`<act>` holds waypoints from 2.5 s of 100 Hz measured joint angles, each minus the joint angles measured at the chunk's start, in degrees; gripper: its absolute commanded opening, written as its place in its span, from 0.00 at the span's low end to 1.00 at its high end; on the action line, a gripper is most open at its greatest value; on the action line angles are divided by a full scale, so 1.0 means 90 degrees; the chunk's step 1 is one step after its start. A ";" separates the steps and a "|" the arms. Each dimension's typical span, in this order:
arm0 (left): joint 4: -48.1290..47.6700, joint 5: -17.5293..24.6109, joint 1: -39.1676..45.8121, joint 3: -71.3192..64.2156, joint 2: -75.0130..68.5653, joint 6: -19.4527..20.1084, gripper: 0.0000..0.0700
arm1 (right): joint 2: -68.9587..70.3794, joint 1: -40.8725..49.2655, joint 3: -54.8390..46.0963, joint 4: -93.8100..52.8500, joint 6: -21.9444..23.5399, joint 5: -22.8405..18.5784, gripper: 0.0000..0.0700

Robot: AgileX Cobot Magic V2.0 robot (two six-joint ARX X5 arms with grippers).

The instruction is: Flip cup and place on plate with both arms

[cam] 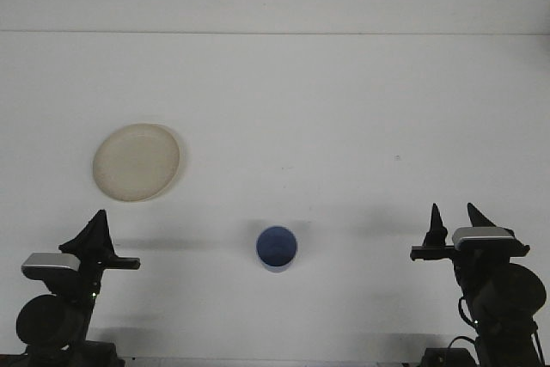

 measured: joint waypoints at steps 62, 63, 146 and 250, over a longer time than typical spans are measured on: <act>-0.4454 0.0000 0.0000 0.3660 0.3772 -0.0172 0.02 | 0.0000 0.0000 0.0000 0.0000 0.0000 0.0000 0.59; -0.4495 0.0002 0.0000 0.3660 0.3813 -0.0172 0.02 | 0.0000 0.0000 0.0000 0.0000 0.0000 0.0000 0.59; -0.4748 0.0005 0.0000 0.3655 0.4260 -0.0342 0.74 | 0.0000 0.0000 0.0000 0.0002 0.0000 0.0000 0.59; -0.5105 0.1005 -0.3786 0.6273 0.7832 -0.0784 0.73 | 0.0000 0.0000 0.0000 0.0087 0.0000 0.0000 0.59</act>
